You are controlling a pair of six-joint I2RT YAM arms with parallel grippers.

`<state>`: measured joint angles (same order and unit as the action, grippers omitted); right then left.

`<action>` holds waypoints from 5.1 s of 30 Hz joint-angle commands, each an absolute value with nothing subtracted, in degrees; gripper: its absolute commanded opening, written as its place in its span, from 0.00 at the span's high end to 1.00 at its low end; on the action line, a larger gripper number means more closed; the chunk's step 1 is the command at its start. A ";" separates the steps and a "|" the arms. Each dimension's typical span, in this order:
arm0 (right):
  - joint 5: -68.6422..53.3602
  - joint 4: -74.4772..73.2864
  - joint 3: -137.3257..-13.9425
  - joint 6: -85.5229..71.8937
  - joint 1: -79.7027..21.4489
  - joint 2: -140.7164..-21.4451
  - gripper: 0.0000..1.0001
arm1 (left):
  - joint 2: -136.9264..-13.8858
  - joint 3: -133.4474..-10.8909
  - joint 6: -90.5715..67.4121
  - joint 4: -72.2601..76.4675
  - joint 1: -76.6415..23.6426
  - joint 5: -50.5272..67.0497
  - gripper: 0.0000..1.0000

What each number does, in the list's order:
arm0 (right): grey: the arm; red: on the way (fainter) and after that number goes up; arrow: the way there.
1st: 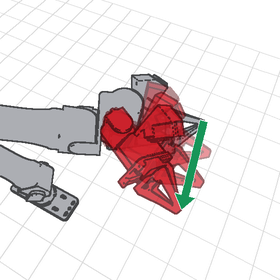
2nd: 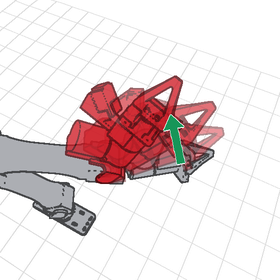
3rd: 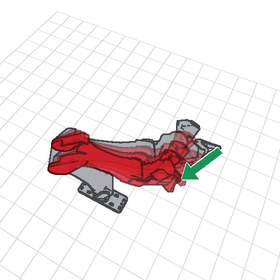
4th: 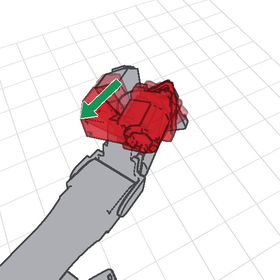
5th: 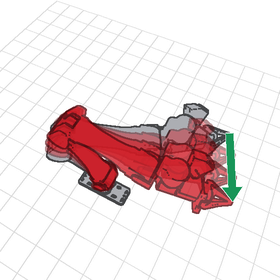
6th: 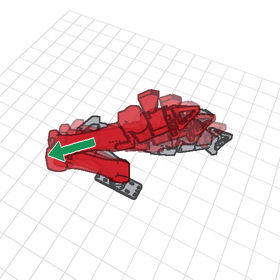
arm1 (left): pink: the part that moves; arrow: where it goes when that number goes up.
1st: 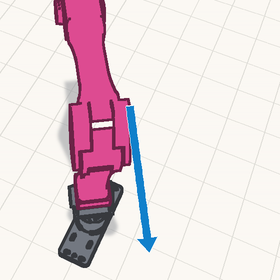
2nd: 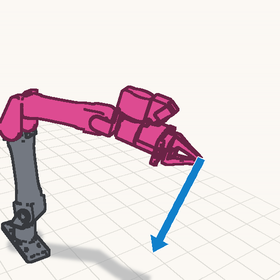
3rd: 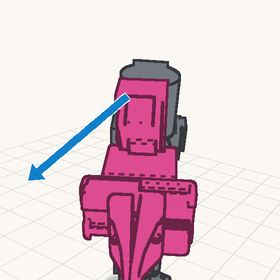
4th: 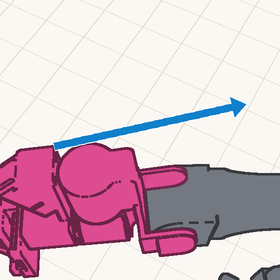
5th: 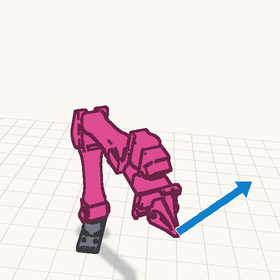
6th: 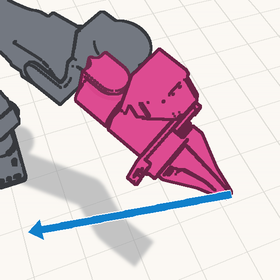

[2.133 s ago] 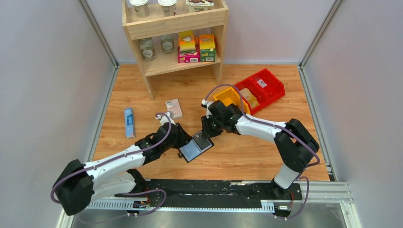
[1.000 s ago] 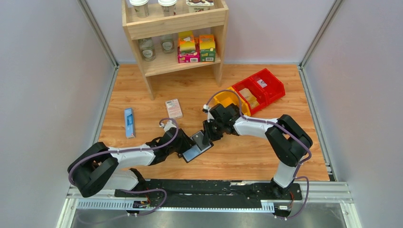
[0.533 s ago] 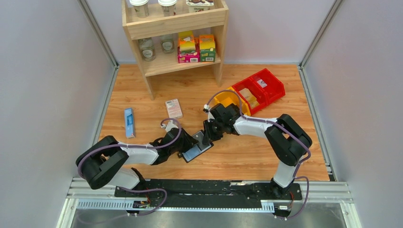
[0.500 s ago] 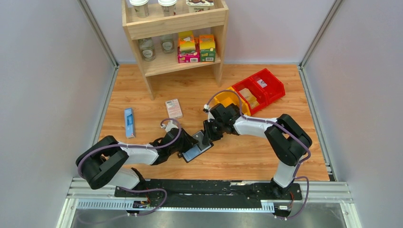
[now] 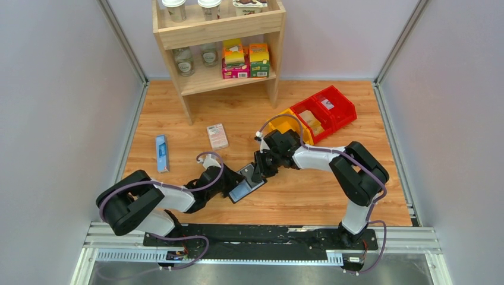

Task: Take the credit cards out of the card holder
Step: Remove the credit card from the card holder.

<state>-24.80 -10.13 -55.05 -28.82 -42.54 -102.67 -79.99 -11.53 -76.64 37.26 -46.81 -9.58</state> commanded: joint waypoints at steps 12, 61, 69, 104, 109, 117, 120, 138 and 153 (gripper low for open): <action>-19.87 -13.71 -55.54 -26.37 -42.19 -99.50 0.79 | -85.26 -11.25 -75.32 45.45 -46.85 -8.44 0.65; -18.28 -19.42 -59.24 -19.25 -42.80 -106.26 0.94 | -79.98 -15.12 -75.94 28.91 -47.20 -9.58 0.68; -19.16 -18.98 -59.15 -19.51 -42.80 -106.61 0.94 | -73.83 -13.18 -74.36 33.92 -48.08 -11.51 0.75; -21.80 -17.05 -58.01 -21.01 -42.63 -106.87 0.94 | -85.26 -8.88 -77.78 57.39 -50.89 -14.15 1.00; -21.36 -17.23 -58.10 -21.01 -42.45 -106.88 0.94 | -83.67 -7.38 -77.69 57.04 -50.89 -15.20 1.00; -20.57 -17.84 -58.18 -21.01 -41.75 -106.35 0.94 | -78.49 -5.98 -80.33 45.11 -50.89 -16.17 1.00; -20.65 -18.10 -58.36 -21.01 -41.66 -106.17 0.94 | -76.73 -6.59 -81.12 38.70 -50.89 -16.61 1.00; -21.62 -17.76 -58.80 -21.01 -41.66 -106.26 0.94 | -76.64 -11.60 -76.99 37.18 -50.89 -17.67 0.59; -21.80 -17.67 -58.62 -21.01 -41.66 -106.08 0.94 | -81.47 -12.57 -78.05 41.56 -50.89 -16.00 0.59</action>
<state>-21.41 -16.99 -59.61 -20.99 -41.15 -104.16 -80.18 -11.27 -78.11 39.11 -50.65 -16.60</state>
